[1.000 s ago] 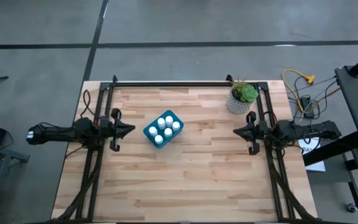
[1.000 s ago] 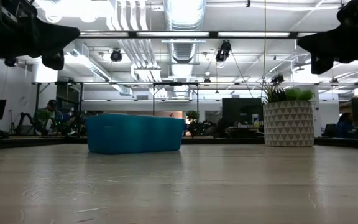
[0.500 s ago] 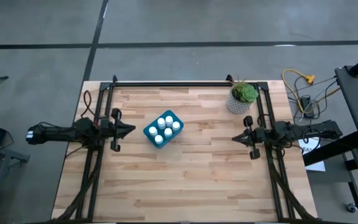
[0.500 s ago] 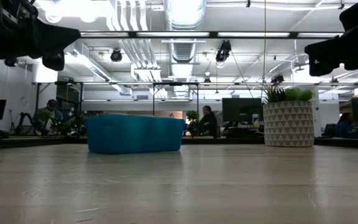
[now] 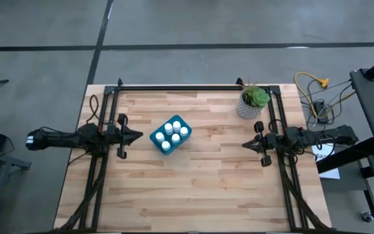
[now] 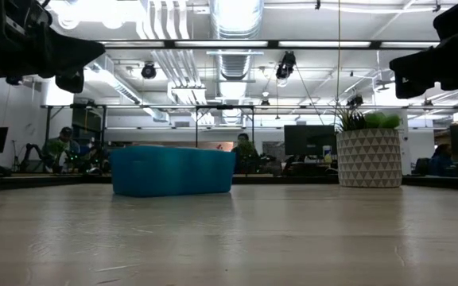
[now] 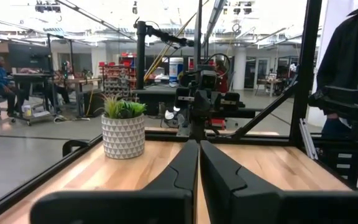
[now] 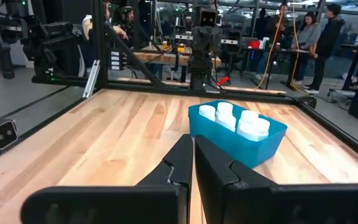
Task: Pick and place pill bottles into a basket
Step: Return to Home Position
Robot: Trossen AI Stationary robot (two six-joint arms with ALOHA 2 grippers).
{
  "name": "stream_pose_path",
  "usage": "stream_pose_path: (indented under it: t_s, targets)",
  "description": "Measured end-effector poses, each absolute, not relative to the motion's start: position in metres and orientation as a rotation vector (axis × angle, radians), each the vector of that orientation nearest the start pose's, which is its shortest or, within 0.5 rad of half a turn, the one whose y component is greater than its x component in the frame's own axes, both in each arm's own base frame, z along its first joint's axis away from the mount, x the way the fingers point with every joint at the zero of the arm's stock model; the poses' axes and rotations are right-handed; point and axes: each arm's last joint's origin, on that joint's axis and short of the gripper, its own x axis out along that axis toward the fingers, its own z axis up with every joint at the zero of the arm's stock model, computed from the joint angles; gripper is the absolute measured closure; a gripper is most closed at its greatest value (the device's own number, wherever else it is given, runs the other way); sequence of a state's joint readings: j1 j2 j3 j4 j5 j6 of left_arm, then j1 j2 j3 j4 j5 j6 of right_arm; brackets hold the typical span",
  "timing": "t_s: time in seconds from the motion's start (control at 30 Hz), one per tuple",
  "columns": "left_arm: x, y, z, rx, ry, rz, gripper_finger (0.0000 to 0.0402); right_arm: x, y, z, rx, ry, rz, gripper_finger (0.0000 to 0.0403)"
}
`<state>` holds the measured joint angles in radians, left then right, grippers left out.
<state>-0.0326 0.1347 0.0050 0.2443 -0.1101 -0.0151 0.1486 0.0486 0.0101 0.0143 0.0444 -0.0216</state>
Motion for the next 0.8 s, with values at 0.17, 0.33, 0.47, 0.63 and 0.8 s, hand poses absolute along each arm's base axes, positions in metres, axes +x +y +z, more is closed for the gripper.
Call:
stream_pose_path:
  t_s: [0.17, 0.33, 0.47, 0.63, 0.8]
  targets:
    - [0.1059, -0.0002, 0.1767, -0.022, -0.103, 0.077, 0.0402, 0.0992, 0.0135, 0.1645, -0.030, 0.022, 0.104, 0.0394]
    - [0.1067, -0.0003, 0.1758, -0.021, -0.092, 0.077, 0.0402, 0.0992, 0.0135, 0.1646, -0.022, 0.022, 0.104, 0.0394]
    - [0.1072, -0.0003, 0.1752, -0.021, -0.086, 0.077, 0.0402, 0.0992, 0.0135, 0.1645, -0.028, 0.022, 0.104, 0.0394]
    - [0.1071, -0.0003, 0.1753, -0.021, -0.087, 0.077, 0.0402, 0.0992, 0.0135, 0.1645, -0.029, 0.022, 0.104, 0.0394]
    - [0.1072, -0.0003, 0.1752, -0.021, -0.086, 0.077, 0.0402, 0.0992, 0.0135, 0.1644, -0.030, 0.023, 0.102, 0.0394]
